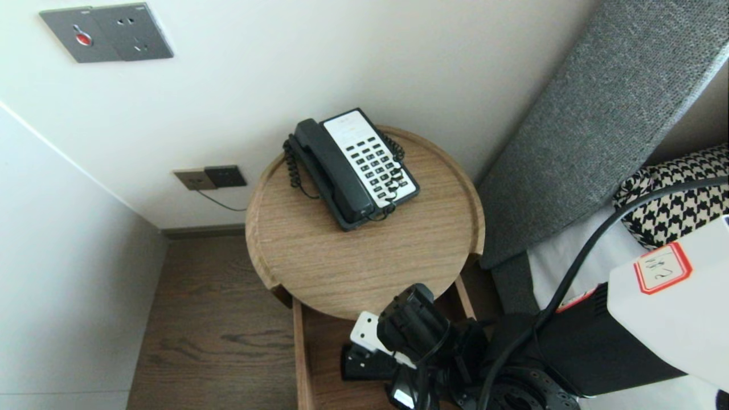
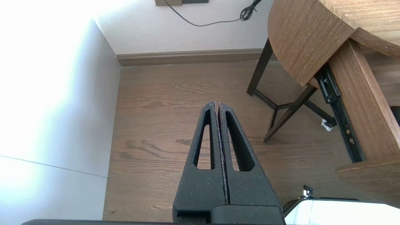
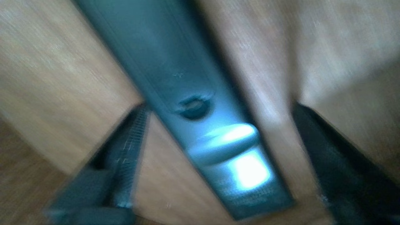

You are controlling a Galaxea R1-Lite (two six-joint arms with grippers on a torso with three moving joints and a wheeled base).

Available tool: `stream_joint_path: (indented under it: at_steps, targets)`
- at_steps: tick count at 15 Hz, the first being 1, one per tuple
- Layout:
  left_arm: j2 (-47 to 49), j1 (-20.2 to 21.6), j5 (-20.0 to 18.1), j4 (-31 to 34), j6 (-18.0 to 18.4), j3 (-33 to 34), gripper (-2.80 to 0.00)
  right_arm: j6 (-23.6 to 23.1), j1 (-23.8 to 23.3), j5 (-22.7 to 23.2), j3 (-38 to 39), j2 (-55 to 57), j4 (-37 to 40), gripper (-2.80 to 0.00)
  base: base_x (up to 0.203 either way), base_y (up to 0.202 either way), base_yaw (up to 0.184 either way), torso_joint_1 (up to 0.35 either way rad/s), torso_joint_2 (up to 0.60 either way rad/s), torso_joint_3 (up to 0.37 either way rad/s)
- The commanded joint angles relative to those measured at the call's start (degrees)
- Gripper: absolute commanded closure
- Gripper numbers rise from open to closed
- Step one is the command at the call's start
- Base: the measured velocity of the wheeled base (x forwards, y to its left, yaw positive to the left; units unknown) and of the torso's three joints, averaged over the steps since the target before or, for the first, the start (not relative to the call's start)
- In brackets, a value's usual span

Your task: Take the remote control out of the drawer one by one and place them on the table

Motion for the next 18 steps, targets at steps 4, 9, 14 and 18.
stream_joint_path:
  at_steps: [4,9,14,18]
  targets:
    - [0.1,-0.1,0.1,0.0,0.0,0.0,0.00,-0.1,0.0,-0.2,0.6,-0.4,0.0,0.00,0.000,0.000,0.000,0.000,0.00,0.000]
    - [0.1,0.0,0.1,0.0,0.0,0.0,0.00,-0.2,0.1,-0.2,0.6,-1.3,0.0,0.00,0.000,0.000,0.000,0.000,0.00,0.000]
    - [0.1,0.0,0.1,0.0,0.0,0.0,0.00,-0.1,0.0,-0.1,0.7,-3.0,0.2,0.00,0.000,0.000,0.000,0.000,0.00,0.000]
    - [0.1,-0.1,0.1,0.0,0.0,0.0,0.00,-0.1,0.2,-0.2,0.7,-4.9,0.2,0.00,0.000,0.000,0.000,0.000,0.00,0.000]
